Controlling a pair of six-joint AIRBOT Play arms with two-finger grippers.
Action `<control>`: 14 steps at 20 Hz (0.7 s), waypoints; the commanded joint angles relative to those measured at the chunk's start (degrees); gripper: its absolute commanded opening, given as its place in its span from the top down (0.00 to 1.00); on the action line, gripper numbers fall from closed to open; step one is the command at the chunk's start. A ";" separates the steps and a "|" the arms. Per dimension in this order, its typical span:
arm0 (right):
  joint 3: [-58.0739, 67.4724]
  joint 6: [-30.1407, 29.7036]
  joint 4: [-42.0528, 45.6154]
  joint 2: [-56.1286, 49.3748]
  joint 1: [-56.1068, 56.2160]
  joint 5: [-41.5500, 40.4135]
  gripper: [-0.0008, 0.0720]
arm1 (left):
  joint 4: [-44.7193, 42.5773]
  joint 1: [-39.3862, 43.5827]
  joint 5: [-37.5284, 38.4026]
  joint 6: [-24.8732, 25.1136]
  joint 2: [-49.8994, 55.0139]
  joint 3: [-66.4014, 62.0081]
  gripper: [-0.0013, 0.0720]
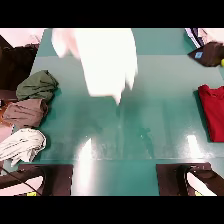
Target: Fold the shirts.
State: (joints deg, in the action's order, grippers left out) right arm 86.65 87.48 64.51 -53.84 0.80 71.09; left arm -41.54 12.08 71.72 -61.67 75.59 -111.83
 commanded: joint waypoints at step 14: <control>6.43 -2.10 1.73 -0.04 -0.02 6.86 0.96 | -9.01 -4.55 9.55 -6.86 5.03 39.32 0.23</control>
State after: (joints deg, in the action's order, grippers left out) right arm 92.99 86.06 66.00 -53.84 0.80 77.78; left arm -50.54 9.08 80.73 -68.49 82.89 -79.72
